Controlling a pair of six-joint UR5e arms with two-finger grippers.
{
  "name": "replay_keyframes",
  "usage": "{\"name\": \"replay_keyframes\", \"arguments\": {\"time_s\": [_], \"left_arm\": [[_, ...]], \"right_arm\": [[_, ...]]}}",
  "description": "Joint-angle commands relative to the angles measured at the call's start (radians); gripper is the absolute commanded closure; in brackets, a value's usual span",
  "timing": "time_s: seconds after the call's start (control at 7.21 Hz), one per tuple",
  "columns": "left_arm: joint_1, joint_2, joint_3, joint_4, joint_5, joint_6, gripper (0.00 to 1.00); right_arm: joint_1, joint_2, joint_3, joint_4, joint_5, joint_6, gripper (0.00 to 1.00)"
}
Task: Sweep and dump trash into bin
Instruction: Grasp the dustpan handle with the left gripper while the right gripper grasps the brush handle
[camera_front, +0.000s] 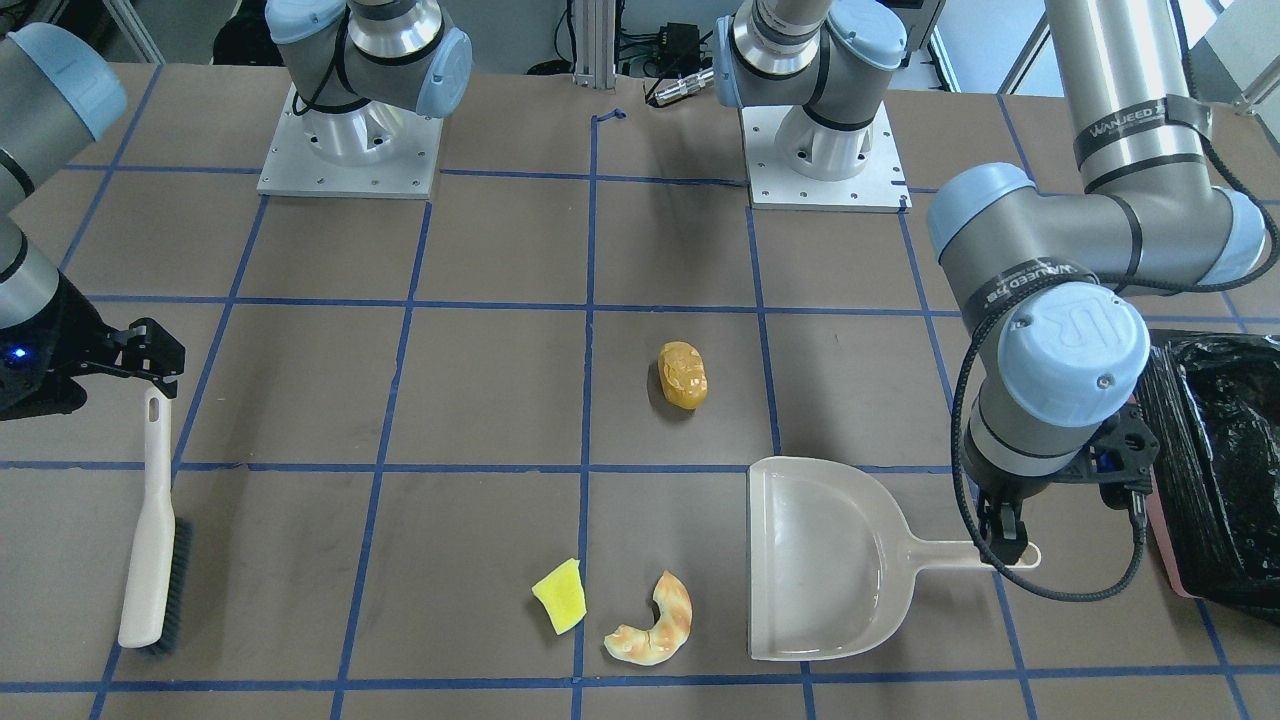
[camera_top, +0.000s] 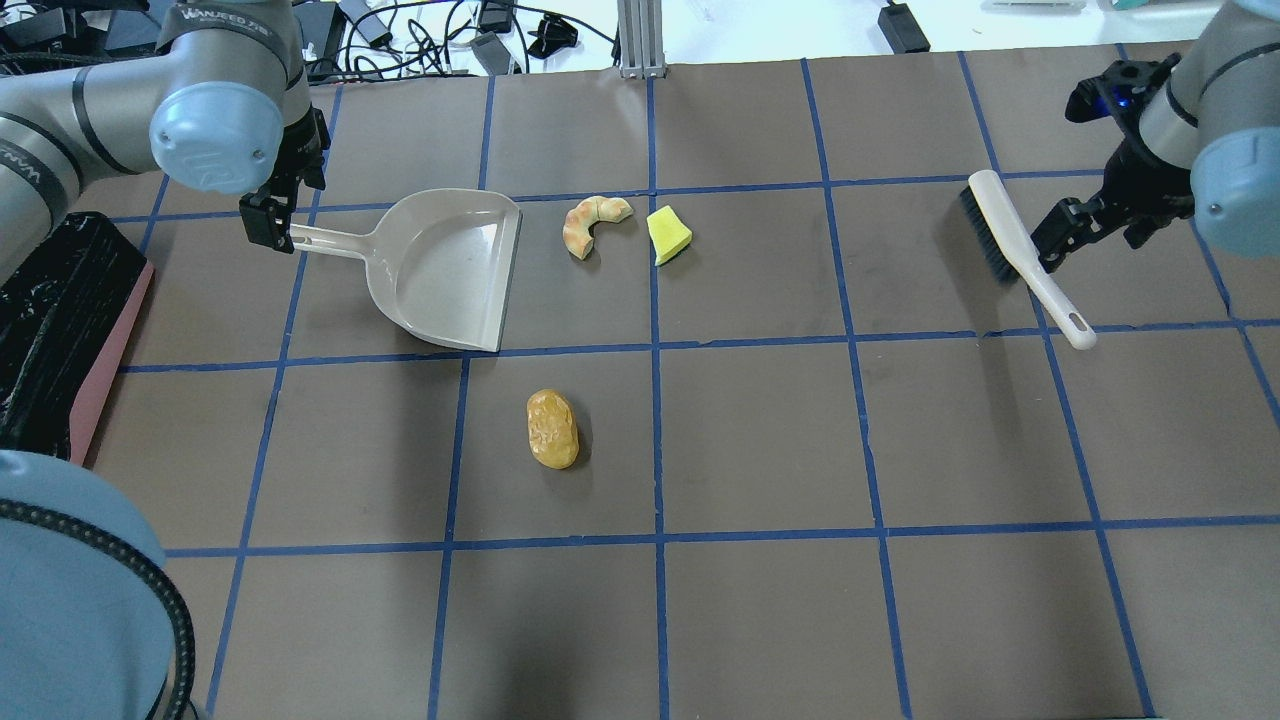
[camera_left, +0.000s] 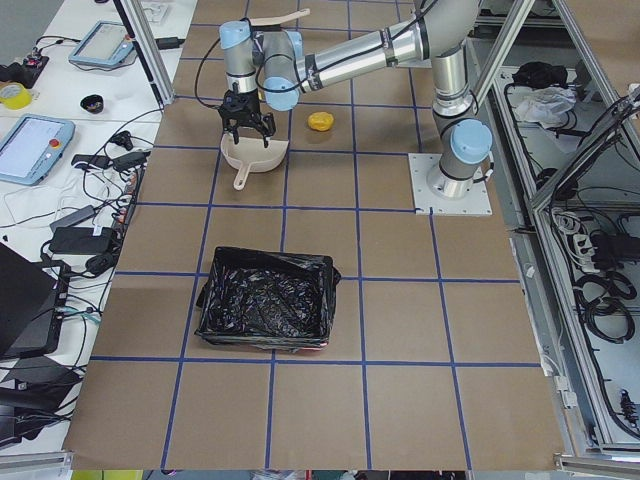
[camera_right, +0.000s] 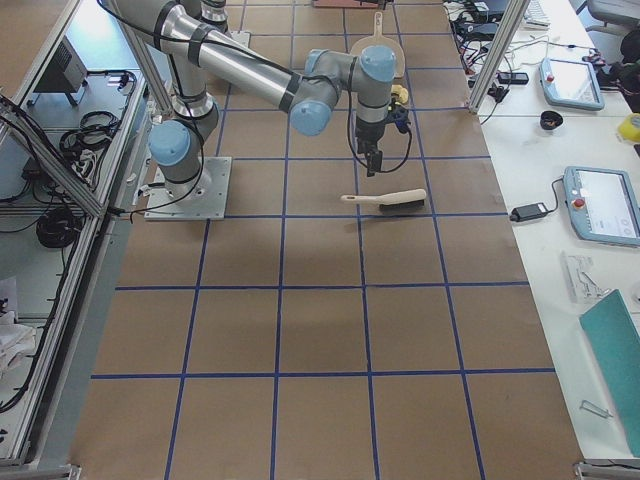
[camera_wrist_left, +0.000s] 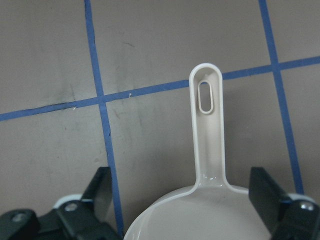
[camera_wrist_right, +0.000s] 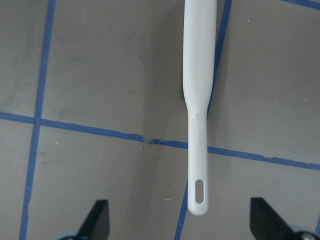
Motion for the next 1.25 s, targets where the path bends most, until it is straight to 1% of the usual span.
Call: {"name": "replay_keyframes", "arguments": {"time_s": [0.0, 0.14, 0.28, 0.42, 0.55, 0.69, 0.83, 0.97, 1.11], "left_arm": [[0.001, -0.059, 0.008, 0.08, 0.013, -0.009, 0.08], [0.001, -0.074, 0.012, 0.08, 0.004, -0.007, 0.1], [0.001, -0.082, 0.017, 0.083, 0.002, -0.012, 0.21], [0.001, -0.097, 0.019, 0.083, -0.01, -0.012, 0.21], [0.001, -0.111, 0.019, 0.095, -0.01, -0.012, 0.21], [0.001, -0.128, 0.017, 0.124, -0.01, -0.012, 0.21], [0.001, -0.139, 0.019, 0.126, -0.01, -0.012, 0.22], [0.001, -0.146, 0.017, 0.16, -0.01, -0.009, 0.27], [0.004, -0.157, 0.008, 0.186, -0.01, -0.007, 0.28]], "right_arm": [[-0.054, 0.017, 0.074, -0.079, 0.011, -0.019, 0.0], [-0.054, 0.054, 0.075, -0.093, 0.016, -0.012, 0.0], [-0.054, 0.095, 0.074, -0.175, 0.02, -0.01, 0.0], [-0.054, 0.123, 0.075, -0.203, 0.02, -0.004, 0.0], [-0.054, 0.128, 0.082, -0.2, 0.019, 0.01, 0.0], [-0.054, 0.125, 0.112, -0.199, 0.019, 0.04, 0.01], [-0.052, 0.113, 0.143, -0.206, 0.008, 0.041, 0.04], [-0.052, 0.1, 0.141, -0.211, 0.004, 0.03, 0.07], [-0.052, 0.097, 0.14, -0.211, 0.004, -0.001, 0.11]]}}
